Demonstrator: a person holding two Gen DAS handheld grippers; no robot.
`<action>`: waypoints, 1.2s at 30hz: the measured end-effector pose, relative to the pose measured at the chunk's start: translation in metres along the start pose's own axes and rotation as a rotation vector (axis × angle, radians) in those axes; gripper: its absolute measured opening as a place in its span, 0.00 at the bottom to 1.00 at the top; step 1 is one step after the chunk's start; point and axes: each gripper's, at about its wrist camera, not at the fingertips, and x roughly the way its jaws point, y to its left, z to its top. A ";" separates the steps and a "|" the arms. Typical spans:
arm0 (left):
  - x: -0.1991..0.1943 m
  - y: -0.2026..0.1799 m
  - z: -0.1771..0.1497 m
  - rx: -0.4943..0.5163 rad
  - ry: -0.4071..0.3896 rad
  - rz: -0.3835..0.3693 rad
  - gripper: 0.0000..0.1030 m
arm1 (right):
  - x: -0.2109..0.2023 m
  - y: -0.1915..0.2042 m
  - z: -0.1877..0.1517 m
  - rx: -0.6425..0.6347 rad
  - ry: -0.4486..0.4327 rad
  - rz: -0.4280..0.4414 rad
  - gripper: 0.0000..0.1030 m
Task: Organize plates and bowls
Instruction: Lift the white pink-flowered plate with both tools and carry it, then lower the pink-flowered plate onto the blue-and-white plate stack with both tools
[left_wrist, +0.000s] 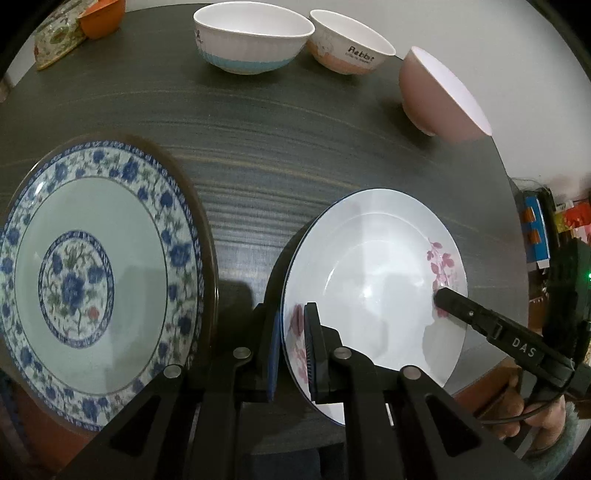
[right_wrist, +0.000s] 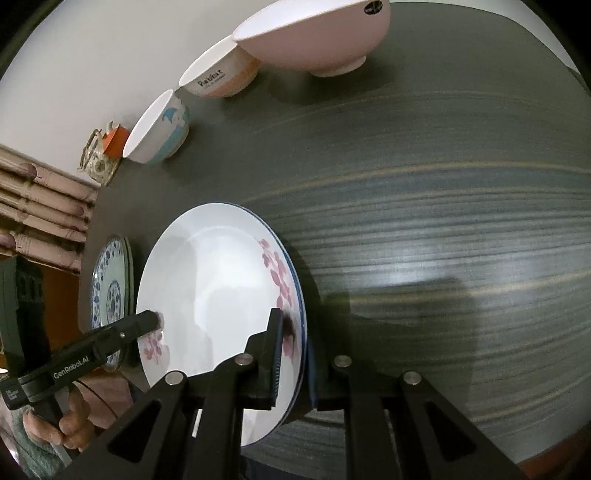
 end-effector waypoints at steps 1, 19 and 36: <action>0.001 0.000 -0.001 0.001 0.000 -0.002 0.09 | -0.001 0.000 -0.002 -0.006 0.002 -0.004 0.13; 0.001 0.016 -0.008 0.008 0.020 -0.015 0.09 | -0.004 0.000 -0.009 -0.011 0.026 -0.025 0.14; 0.004 0.001 -0.013 0.042 0.005 0.008 0.09 | -0.005 0.003 -0.012 -0.015 -0.005 -0.046 0.11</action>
